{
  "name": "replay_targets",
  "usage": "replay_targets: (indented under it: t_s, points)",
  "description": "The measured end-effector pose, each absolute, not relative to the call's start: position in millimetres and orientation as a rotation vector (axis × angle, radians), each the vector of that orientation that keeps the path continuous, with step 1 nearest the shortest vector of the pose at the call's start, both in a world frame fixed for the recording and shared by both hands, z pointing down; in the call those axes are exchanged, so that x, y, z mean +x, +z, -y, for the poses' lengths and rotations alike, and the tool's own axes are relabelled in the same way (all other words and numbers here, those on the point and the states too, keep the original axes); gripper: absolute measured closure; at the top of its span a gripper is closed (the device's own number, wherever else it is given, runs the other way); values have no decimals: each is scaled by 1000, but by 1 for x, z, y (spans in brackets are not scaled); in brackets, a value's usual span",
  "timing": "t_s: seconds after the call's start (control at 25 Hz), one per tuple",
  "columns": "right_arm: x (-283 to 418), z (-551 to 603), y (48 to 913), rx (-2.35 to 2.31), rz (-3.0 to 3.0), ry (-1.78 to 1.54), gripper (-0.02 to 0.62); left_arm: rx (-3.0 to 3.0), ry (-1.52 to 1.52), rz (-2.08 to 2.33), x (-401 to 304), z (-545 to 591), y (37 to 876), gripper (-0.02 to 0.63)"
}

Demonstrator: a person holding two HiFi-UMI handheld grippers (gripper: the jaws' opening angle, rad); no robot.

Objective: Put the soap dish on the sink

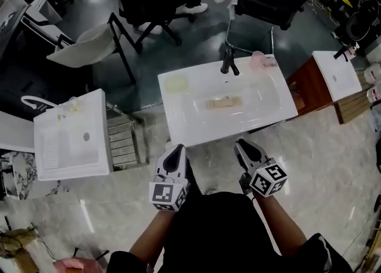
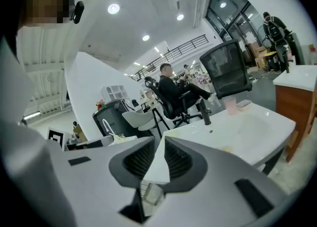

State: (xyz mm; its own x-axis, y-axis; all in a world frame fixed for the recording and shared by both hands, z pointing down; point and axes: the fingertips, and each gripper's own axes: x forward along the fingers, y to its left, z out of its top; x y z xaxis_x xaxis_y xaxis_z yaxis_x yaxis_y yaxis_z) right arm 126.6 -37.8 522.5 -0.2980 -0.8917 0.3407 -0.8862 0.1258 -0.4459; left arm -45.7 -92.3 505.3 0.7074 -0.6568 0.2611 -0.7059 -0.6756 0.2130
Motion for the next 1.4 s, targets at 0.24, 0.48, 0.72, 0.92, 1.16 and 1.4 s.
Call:
replay_targets:
  t_s: [0.24, 0.48, 0.72, 0.92, 1.16, 1.4]
  points:
    - [142, -69, 505, -1857, -2369, -847, 595, 2576, 240, 1134, -36, -28, 497, 591]
    - [155, -117, 483, -1915, -2449, -687, 595, 2606, 252, 1195, -39, -81, 468, 590]
    - [156, -128, 460, -1951, -2487, -557, 595, 2606, 225, 1265, -62, -95, 452, 590]
    - [141, -135, 453, -1969, -2476, -531, 595, 2561, 220, 1330, -108, -112, 453, 589]
    - [121, -133, 451, -1972, -2543, -480, 597, 2498, 179, 1430, -139, -125, 456, 589]
    - [113, -138, 451, -1975, -2573, -467, 597, 2499, 160, 1450, -144, -127, 453, 589]
